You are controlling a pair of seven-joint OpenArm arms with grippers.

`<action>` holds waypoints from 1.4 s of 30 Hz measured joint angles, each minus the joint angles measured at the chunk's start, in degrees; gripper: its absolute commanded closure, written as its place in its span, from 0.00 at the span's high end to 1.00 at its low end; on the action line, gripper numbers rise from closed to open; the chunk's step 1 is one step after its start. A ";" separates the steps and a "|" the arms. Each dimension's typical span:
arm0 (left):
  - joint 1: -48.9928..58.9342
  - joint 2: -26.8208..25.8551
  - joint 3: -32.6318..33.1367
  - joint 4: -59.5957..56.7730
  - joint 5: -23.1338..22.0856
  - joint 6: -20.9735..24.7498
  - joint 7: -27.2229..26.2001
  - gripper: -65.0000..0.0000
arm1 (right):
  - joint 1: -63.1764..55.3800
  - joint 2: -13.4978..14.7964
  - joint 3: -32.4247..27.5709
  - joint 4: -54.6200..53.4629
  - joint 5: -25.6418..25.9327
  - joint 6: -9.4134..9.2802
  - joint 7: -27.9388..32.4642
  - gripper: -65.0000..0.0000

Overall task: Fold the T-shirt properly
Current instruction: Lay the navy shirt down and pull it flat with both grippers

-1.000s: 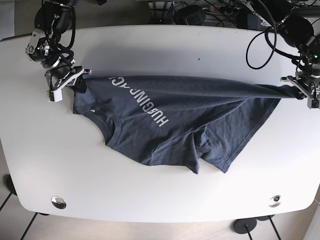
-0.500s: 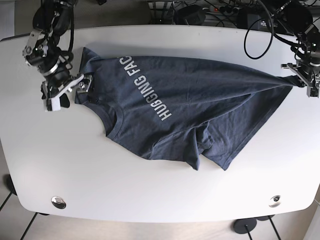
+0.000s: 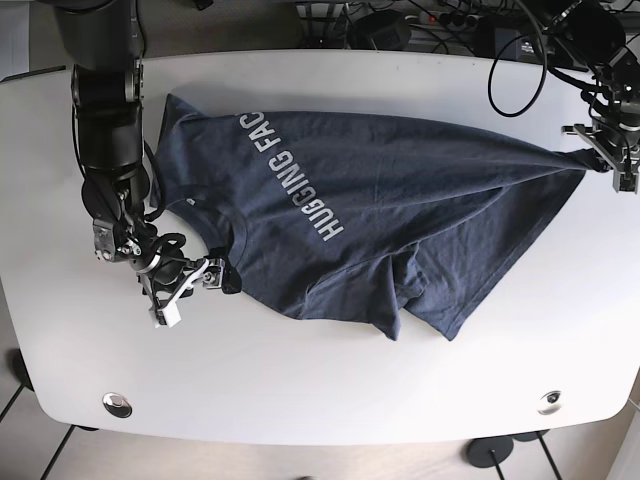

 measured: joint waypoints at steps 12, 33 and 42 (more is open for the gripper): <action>-0.15 -0.04 0.00 0.00 0.00 0.00 0.02 0.00 | -5.49 -4.72 -4.44 2.91 2.14 1.03 6.36 0.84; -6.08 -0.35 2.03 4.85 -7.02 0.02 0.79 0.00 | -28.35 -2.95 20.06 52.98 0.50 0.04 -18.34 0.03; -20.87 -0.52 21.53 2.89 -1.66 0.00 0.46 0.00 | -14.08 1.70 23.47 50.10 0.37 0.52 -24.35 0.03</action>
